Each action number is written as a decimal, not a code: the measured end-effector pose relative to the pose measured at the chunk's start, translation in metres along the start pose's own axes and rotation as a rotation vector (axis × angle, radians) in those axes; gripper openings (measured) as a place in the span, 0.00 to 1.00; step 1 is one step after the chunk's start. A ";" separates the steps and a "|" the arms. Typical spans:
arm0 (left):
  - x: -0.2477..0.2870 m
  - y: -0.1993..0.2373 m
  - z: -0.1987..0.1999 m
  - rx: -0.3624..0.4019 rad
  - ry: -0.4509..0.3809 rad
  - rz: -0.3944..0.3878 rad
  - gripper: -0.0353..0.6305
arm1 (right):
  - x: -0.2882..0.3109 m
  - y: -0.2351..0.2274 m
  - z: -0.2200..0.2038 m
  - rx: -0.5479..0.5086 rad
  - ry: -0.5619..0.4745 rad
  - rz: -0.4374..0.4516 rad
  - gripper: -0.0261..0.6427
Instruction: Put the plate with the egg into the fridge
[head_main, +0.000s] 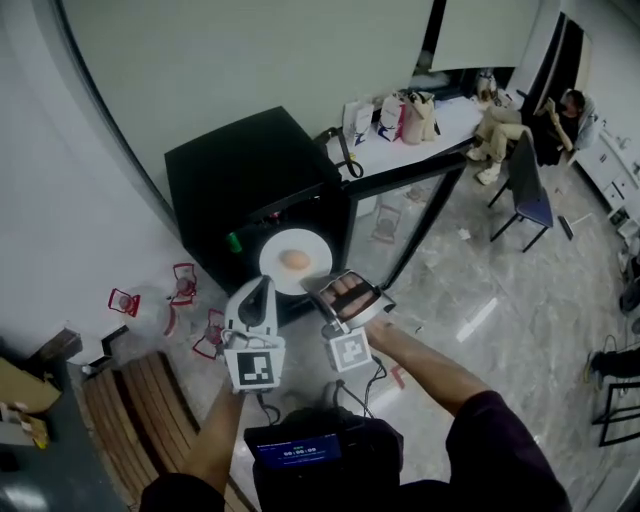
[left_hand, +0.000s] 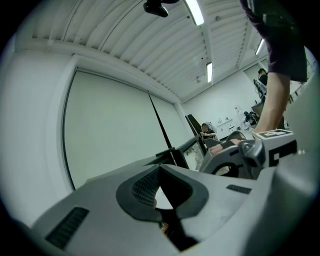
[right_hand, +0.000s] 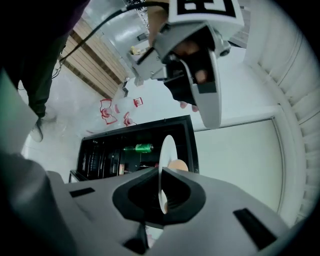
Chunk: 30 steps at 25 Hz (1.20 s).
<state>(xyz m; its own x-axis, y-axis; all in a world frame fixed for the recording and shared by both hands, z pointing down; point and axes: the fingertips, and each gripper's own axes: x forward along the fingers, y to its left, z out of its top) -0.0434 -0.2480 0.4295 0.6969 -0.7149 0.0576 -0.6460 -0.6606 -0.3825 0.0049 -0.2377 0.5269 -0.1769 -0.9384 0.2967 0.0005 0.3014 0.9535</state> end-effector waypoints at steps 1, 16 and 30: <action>-0.003 -0.006 -0.014 -0.009 0.013 0.006 0.07 | 0.005 0.006 0.002 0.000 -0.001 0.010 0.07; 0.026 0.014 -0.152 -0.147 0.112 0.143 0.07 | 0.103 0.051 0.013 0.003 -0.004 0.028 0.07; 0.073 0.024 -0.182 -0.203 0.232 0.279 0.07 | 0.169 0.079 -0.005 -0.043 -0.147 0.083 0.07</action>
<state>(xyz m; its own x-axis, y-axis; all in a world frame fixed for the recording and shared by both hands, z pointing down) -0.0645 -0.3577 0.5929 0.4130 -0.8902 0.1925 -0.8645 -0.4496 -0.2246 -0.0198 -0.3729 0.6524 -0.3165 -0.8748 0.3669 0.0625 0.3666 0.9283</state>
